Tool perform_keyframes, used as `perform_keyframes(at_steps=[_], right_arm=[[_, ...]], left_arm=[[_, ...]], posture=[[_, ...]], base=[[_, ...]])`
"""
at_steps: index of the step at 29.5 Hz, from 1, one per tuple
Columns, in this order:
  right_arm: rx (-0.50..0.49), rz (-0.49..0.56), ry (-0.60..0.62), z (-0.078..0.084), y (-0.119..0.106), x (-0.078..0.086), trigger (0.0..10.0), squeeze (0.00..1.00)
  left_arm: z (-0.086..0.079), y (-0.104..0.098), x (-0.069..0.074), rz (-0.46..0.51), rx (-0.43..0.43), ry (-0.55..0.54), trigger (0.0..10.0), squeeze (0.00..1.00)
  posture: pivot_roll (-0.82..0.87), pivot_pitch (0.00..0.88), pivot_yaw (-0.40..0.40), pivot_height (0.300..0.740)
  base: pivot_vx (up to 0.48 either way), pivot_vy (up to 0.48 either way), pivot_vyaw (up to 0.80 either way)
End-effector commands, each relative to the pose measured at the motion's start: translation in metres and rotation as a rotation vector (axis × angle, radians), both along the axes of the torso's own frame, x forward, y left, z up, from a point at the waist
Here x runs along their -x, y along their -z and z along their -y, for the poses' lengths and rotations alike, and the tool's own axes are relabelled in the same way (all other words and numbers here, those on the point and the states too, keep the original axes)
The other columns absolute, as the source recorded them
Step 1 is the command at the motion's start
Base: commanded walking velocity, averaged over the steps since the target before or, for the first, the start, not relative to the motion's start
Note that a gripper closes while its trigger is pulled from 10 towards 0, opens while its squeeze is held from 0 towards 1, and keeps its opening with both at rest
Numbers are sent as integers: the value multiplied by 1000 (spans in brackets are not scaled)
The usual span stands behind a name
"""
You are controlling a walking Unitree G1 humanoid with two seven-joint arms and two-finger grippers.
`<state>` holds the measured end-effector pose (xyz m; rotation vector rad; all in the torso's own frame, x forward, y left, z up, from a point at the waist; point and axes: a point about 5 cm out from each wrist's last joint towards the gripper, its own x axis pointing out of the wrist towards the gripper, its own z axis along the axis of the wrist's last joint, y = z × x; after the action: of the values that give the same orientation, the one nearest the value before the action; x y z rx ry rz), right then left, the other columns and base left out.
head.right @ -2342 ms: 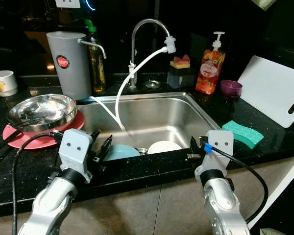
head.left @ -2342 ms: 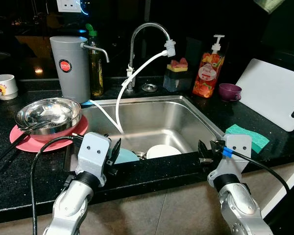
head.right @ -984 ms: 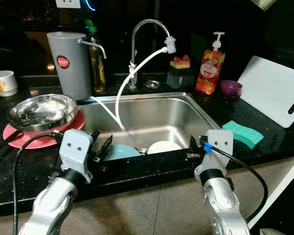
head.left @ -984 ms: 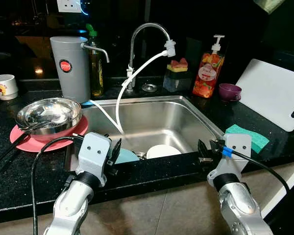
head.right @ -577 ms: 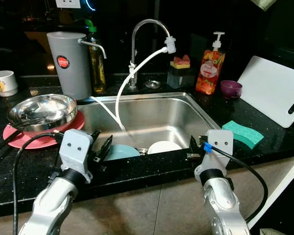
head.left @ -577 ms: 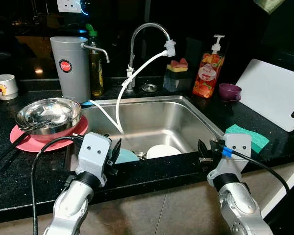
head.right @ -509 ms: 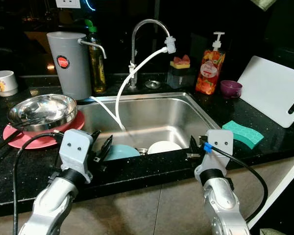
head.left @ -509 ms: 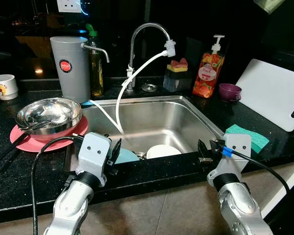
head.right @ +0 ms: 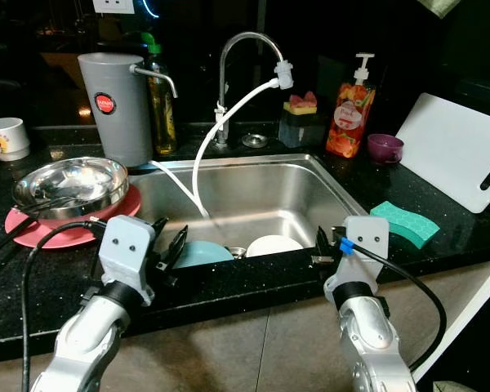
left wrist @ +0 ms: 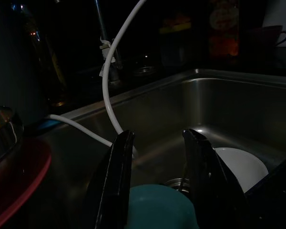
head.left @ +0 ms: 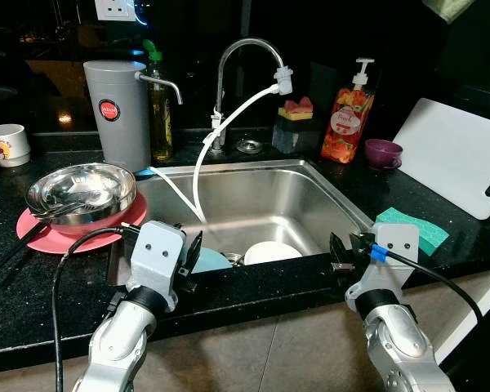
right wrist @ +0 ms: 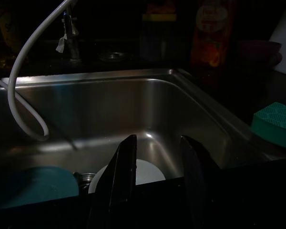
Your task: Kitchen organization
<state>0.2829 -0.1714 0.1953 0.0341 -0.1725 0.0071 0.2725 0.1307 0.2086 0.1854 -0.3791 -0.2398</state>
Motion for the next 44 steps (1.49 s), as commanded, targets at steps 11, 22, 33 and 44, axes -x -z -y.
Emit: perform_keyframes(at_steps=[11,22,33,44], right_arm=[[-8,-2,5,1,0,2,10000,0],[-5,-2,5,1,0,2,10000,0],[-3,2,3,1,-1,1,10000,0],[-3,1,-1,1,0,0,10000,0]], left_arm=[[5,2,-1,-8,6,22,10000,0],[6,2,-1,-9,8,22,10000,0],[7,2,-2,-5,10,25,10000,0],[7,2,-2,-5,9,25,10000,0]], posture=[[80,69,-79,740],[78,71,-79,740],[76,67,-81,740],[77,61,-79,740]], base=[[0,0,0],[0,0,0],[0,0,0],[0,0,0]])
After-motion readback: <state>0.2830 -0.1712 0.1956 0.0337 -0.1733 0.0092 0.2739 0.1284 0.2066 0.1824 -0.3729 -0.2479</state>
